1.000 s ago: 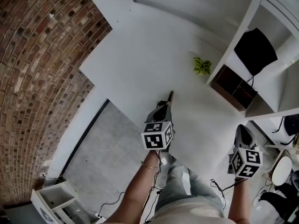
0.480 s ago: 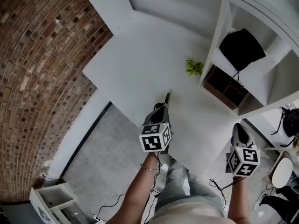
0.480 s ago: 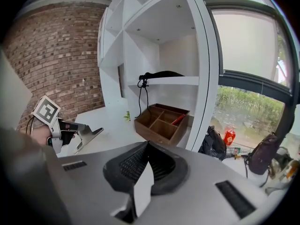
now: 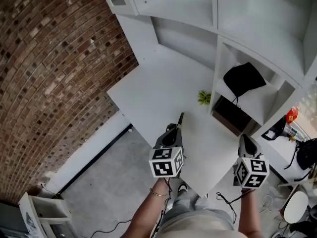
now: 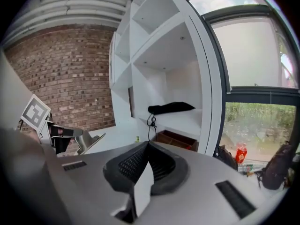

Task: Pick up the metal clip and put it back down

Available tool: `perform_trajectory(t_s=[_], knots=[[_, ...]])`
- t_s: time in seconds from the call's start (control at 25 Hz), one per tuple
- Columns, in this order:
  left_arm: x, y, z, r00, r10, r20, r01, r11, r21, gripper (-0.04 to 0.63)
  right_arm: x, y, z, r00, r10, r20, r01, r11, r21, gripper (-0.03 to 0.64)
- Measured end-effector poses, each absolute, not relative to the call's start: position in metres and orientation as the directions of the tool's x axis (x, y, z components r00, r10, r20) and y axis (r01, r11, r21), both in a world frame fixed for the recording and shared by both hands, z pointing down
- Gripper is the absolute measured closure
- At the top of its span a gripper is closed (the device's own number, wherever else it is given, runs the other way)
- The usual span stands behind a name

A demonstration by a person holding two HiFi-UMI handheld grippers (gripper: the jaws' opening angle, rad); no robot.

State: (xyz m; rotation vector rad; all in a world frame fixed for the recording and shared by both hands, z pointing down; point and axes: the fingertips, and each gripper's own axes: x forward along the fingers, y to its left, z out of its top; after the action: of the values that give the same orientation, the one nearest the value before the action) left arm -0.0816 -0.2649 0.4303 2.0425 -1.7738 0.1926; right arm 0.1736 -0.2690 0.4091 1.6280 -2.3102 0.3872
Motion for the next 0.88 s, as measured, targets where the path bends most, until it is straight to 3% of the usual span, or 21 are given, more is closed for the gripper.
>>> perform_trajectory(t_s=[0.48, 0.88], knots=[[-0.084, -0.246, 0.311, 0.087, -0.986, 0.140, -0.989, -0.069, 0.129, 0.580, 0.152, -0.286, 0.284, -0.420, -0.900, 0.118, -0.905, 0.425, 0.021, 0.615], [-0.076, -0.251, 0.305, 0.124, -0.983, 0.134, -0.987, -0.109, 0.114, 0.580, 0.165, -0.286, 0.289, -0.381, -0.917, 0.120, -0.923, 0.385, 0.012, 0.615]])
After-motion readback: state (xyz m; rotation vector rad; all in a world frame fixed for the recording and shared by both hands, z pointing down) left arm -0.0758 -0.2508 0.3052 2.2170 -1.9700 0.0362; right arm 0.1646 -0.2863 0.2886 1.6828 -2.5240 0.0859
